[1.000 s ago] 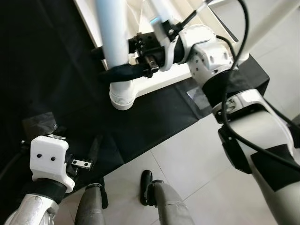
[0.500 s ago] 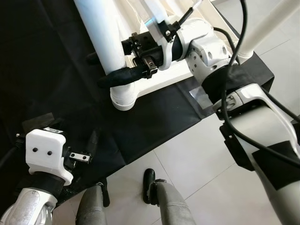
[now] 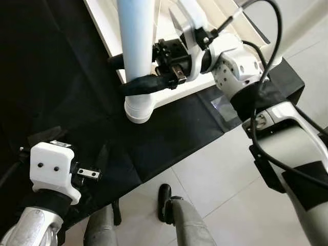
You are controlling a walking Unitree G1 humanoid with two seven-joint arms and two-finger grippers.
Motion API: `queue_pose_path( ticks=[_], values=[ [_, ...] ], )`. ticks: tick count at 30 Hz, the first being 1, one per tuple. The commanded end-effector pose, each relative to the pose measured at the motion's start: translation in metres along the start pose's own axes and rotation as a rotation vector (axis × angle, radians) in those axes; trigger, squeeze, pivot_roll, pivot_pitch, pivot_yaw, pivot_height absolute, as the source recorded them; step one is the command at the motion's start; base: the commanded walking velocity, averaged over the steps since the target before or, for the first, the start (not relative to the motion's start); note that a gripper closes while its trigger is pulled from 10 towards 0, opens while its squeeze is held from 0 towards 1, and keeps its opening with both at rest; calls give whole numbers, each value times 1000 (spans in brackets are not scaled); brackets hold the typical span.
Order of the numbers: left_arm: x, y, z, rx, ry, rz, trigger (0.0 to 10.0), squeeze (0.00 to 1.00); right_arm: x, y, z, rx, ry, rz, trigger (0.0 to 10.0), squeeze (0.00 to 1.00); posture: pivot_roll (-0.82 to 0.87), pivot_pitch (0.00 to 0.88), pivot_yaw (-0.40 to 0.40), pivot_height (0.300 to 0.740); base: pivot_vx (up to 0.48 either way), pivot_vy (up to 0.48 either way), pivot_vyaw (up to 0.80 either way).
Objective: Building children table
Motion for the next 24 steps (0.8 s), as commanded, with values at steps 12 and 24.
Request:
queue_pose_path(
  ticks=[12, 24],
  values=[
    [3, -1, -1, -6, -11, 22, 10000, 0, 7, -53, 12, -127, 30, 153, 10000, 0, -117, 574, -192, 740, 0, 0, 0],
    [3, 0, -2, -5, -12, 23, 10000, 0, 13, -53, 18, -153, 30, 87, 10000, 0, -114, 570, -192, 740, 0, 0, 0]
  ],
)
Point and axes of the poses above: a point about 5 cm out from each wrist's last joint towards the gripper, its own x axis pointing back from the gripper into the wrist, its own y axis along the axis of the wrist's last joint, z = x × y, the point moved 3 cm from there along -x, pointing out of the wrist towards the gripper, and after that the axes turned 15 degrees about -x, right-handed, at the moved point
